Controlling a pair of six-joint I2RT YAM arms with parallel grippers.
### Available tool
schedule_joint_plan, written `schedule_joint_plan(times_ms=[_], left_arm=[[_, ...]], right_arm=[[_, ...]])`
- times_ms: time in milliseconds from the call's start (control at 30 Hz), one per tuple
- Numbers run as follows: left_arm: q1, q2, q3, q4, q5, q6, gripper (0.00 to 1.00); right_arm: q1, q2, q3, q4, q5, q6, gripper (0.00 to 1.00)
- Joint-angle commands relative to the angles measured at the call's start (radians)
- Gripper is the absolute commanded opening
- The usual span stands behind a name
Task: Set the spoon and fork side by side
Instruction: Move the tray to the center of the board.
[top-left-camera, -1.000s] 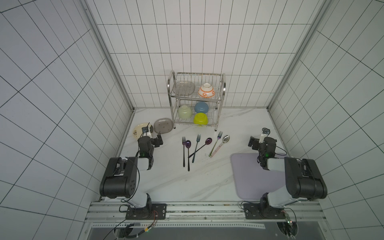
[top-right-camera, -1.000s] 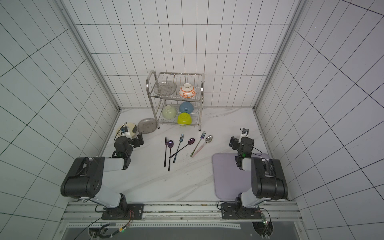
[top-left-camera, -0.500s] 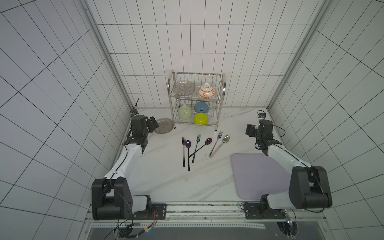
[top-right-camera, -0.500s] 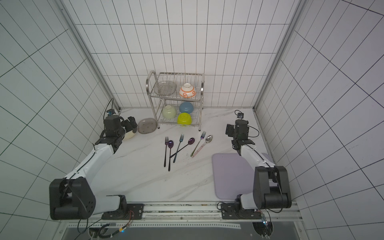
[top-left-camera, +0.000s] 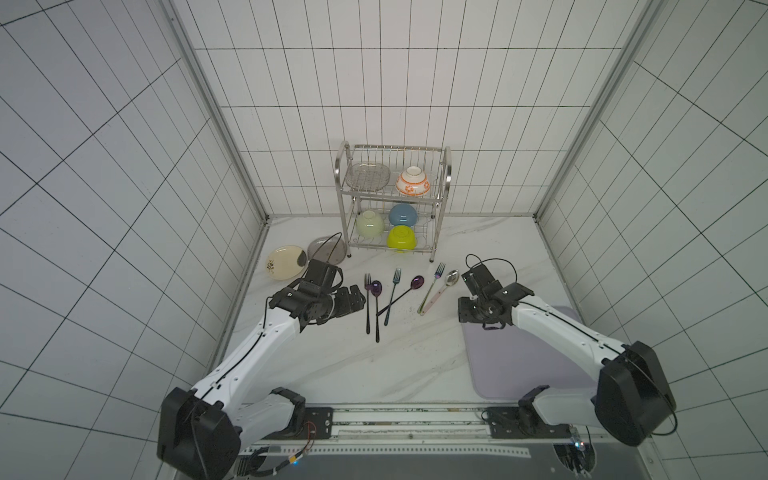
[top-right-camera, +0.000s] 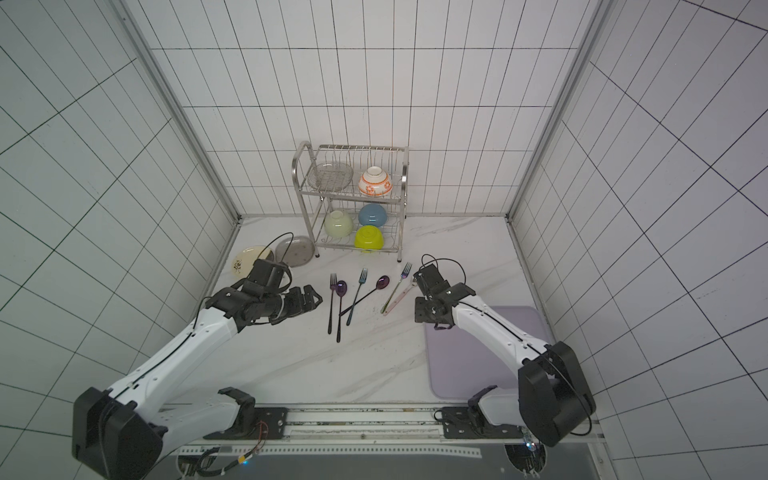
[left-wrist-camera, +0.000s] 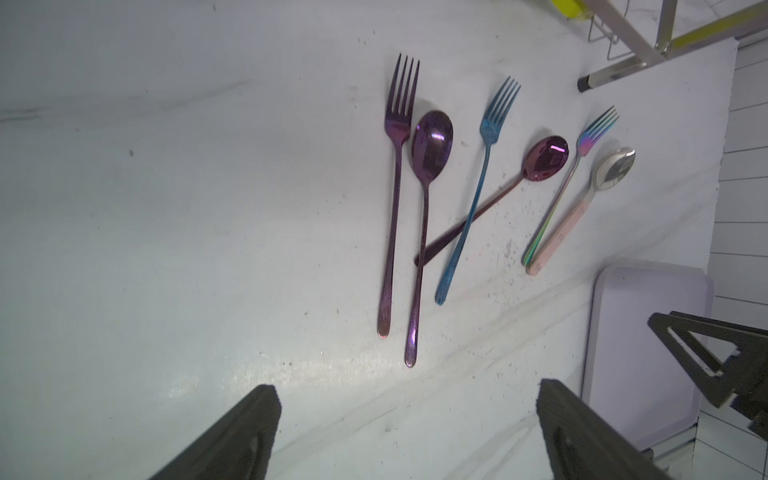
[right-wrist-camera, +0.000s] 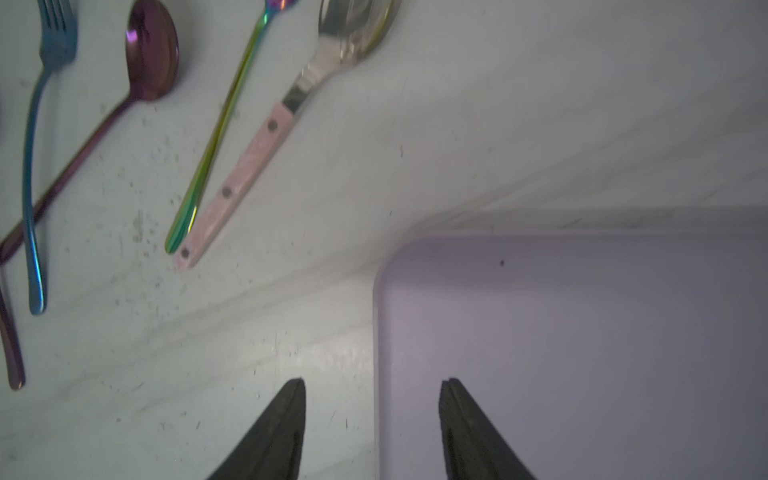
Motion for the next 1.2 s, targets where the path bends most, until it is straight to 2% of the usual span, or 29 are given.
schedule_joint_plan(times_ms=[0,167,433,767,967,1167], left_arm=[[-0.016,-0.083,-0.04,-0.054,0.02,-0.048,0.98],[-0.014,-0.202,-0.098,-0.059,0.003,-0.059,0.98],[-0.015,-0.246,-0.092,-0.086,-0.005,-0.029,0.98],[-0.016,-0.257,-0.065,-0.126,-0.044,-0.012,0.98],[-0.014,-0.286,-0.057,-0.124,-0.088,-0.002,0.98],[-0.013,-0.337,-0.058,-0.117,-0.158,0.011,0.98]], right_arm=[[0.043,-0.028,-0.063,-0.038,-0.109,0.163,0.49],[0.065,0.019,-0.105,0.005,-0.067,0.253,0.45],[0.065,0.095,-0.135,0.041,0.007,0.238,0.36],[0.09,0.188,-0.079,0.053,0.025,0.257,0.03],[0.217,0.253,0.061,0.046,0.013,0.369,0.0],[0.377,0.403,0.235,0.029,0.027,0.47,0.0]])
